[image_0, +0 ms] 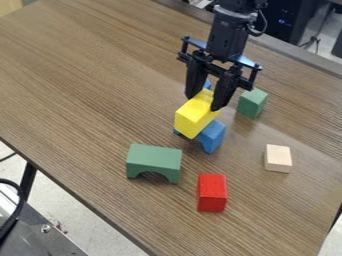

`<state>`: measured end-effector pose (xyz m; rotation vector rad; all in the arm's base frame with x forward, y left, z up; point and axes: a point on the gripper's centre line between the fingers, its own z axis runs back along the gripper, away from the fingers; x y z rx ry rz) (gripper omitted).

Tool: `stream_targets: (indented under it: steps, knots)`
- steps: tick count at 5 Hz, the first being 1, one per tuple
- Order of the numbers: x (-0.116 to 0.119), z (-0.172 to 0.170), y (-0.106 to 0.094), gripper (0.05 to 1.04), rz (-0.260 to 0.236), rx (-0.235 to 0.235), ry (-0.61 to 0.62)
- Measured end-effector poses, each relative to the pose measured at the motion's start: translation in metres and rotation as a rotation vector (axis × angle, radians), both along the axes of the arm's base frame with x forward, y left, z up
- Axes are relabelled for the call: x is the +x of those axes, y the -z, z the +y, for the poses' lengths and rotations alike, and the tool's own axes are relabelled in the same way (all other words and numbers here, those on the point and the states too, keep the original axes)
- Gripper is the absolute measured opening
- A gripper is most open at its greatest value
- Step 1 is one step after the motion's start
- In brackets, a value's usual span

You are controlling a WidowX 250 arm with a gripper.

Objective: Put the yellow rectangular block on the blue arch

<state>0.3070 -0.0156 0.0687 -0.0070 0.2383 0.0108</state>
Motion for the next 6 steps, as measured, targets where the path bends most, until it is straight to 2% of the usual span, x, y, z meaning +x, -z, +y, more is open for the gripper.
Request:
stream_targets:
  steps: [1,2,3,4,5,6]
  knots:
    - [0.000,0.004,0.007,0.697,0.037,0.007,-0.006]
    - [0.000,0.006,0.005,0.960,0.042,0.013,0.011]
    - [-0.001,0.007,0.006,0.999,0.044,0.021,0.016]
    - [-0.005,0.006,0.006,0.999,0.044,0.016,0.020]
    - [-0.017,0.007,-0.021,0.999,-0.081,-0.082,0.075]
    - [-0.028,0.025,-0.054,0.999,-0.258,-0.141,0.055]
